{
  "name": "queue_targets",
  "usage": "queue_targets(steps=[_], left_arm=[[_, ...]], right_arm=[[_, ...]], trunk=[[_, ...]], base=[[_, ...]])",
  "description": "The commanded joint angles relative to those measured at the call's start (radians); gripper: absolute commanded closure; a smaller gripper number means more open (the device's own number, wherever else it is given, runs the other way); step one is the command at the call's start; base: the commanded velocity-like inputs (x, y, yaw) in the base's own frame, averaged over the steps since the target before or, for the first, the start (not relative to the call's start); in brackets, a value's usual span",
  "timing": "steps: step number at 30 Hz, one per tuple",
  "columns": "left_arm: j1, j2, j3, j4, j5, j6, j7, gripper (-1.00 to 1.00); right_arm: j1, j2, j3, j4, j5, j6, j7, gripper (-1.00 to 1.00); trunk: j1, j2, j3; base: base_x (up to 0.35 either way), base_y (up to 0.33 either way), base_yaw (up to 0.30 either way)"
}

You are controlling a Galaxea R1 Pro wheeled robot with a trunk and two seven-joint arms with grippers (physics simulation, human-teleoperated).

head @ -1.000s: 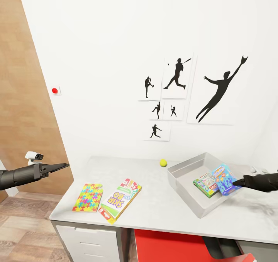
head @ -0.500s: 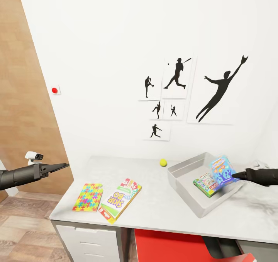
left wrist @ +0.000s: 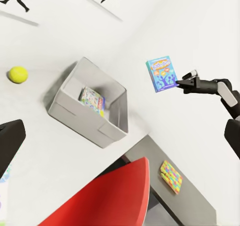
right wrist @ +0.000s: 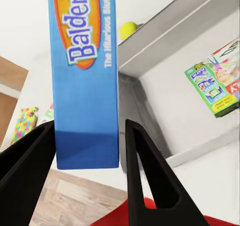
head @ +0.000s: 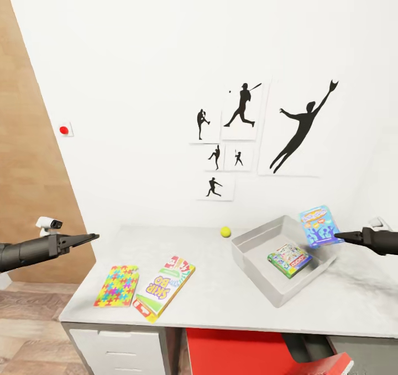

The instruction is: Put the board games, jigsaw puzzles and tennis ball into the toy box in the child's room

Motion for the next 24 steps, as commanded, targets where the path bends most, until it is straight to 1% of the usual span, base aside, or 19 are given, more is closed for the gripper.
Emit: queue_targets(steps=[1,5,8,18,24], left_arm=[[0.000,0.000,0.000,0.000,-0.001,0.011,-0.004,-1.00],[0.000,0.000,0.001,0.000,-0.001,0.011,-0.004,-1.00],[0.000,0.000,0.001,0.000,-0.001,0.011,-0.004,-1.00],[0.000,0.000,0.002,0.000,-0.001,0.011,-0.004,-1.00],[0.000,0.000,0.001,0.000,-0.001,0.011,-0.004,-1.00]], right_arm=[[-0.002,-0.001,0.003,0.001,-0.001,0.003,0.005,1.00],[-0.002,-0.003,0.002,0.001,-0.001,0.003,0.007,1.00],[-0.001,-0.003,0.002,0.001,0.000,0.003,0.008,1.00],[-0.001,0.005,0.002,0.001,0.001,0.003,0.006,1.00],[-0.001,0.006,0.009,0.001,0.003,0.003,0.005,1.00]], trunk=[[0.000,-0.001,-0.001],[0.000,-0.001,-0.001],[0.000,-0.001,-0.001],[0.000,-0.001,-0.001],[0.000,-0.001,-0.001]], base=[[0.000,0.000,-0.270],[0.038,0.000,-0.254],[0.030,0.000,-0.110],[0.069,-0.001,-0.016],[0.132,-0.079,0.000]])
